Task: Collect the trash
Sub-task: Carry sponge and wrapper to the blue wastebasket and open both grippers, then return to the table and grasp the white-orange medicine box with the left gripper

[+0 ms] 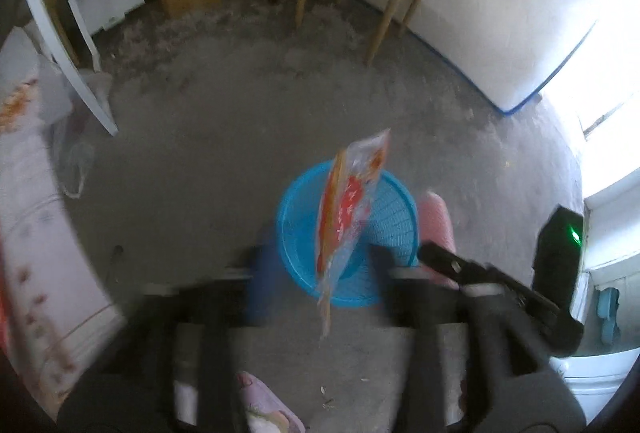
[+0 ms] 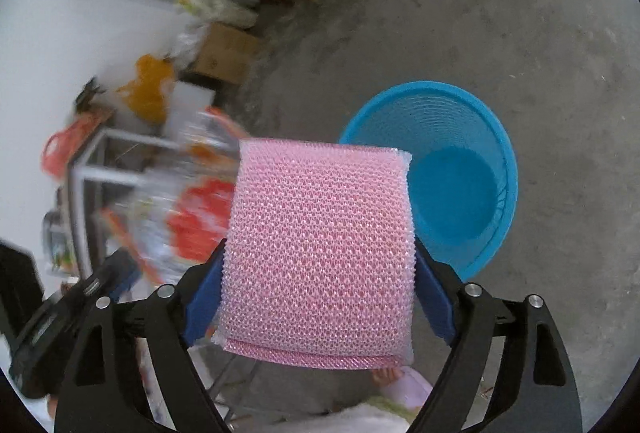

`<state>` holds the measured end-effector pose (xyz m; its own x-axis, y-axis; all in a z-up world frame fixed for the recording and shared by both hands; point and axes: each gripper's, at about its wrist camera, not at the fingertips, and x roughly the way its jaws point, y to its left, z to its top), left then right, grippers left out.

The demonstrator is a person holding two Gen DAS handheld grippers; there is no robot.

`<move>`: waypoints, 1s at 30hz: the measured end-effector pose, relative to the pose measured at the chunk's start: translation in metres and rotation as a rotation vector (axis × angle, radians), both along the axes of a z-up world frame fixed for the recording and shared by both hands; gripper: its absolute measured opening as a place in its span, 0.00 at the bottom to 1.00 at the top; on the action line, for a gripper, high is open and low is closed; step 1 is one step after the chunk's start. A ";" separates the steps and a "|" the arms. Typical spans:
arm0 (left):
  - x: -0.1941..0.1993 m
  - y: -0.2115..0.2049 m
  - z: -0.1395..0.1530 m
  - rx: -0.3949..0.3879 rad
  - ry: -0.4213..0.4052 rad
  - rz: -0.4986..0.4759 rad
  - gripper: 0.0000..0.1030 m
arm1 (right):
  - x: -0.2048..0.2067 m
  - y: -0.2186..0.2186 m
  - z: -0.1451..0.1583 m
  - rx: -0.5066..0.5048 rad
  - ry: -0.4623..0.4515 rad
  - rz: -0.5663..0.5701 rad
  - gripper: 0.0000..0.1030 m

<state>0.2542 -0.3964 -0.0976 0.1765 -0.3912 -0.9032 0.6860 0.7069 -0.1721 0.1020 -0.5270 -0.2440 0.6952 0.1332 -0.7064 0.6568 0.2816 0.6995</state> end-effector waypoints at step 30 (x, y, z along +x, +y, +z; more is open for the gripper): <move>-0.147 0.366 0.149 -0.546 -0.247 0.191 0.92 | -0.069 0.191 0.240 -1.176 -0.048 0.172 0.94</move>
<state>0.1068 -0.0300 0.0517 0.4669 -0.7254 -0.5057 0.6221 0.6759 -0.3952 0.0333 -0.3361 -0.0043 0.7605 -0.4856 -0.4310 0.5281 0.8488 -0.0246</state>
